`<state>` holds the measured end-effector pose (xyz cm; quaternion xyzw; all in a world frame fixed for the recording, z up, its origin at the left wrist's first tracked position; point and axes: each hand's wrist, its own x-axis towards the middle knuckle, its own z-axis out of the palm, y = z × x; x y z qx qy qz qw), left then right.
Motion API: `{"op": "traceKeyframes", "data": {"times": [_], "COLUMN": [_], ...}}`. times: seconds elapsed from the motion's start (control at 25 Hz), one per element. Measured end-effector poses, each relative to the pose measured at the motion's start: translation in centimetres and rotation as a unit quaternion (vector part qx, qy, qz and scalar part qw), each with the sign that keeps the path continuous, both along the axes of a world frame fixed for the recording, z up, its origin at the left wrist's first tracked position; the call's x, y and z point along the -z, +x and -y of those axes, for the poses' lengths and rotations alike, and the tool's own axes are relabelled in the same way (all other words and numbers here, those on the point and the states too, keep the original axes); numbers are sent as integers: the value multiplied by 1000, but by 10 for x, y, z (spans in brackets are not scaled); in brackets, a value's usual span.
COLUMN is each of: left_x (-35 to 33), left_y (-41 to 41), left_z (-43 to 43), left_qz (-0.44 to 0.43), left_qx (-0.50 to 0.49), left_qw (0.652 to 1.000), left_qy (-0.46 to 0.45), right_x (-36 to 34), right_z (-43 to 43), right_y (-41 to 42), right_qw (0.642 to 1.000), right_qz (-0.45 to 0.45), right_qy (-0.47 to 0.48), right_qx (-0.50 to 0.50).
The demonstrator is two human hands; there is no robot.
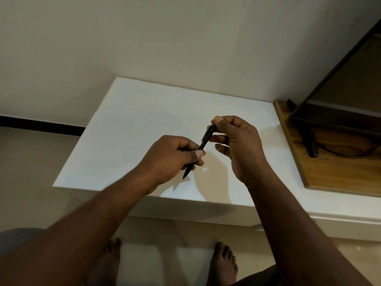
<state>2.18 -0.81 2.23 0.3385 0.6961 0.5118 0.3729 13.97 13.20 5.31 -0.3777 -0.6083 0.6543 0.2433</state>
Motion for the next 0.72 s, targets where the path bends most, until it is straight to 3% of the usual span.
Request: {"op": "traceKeyframes", "data": {"times": [0.24,0.72], "left_x": [1,5], "left_y": [-1,-1], "left_z": [1,-2], "left_qz": [-30,-26], "left_qx": [-7,19], "left_qw": [1000,999], "left_qy": [3,-13], "right_x": [0,5], "right_z": [2,17], "right_y": [0,-7], "right_qw": [1000,999], "right_qz": [-1,12], "right_qy": [-27,5], "right_qx": [0,-34]}}
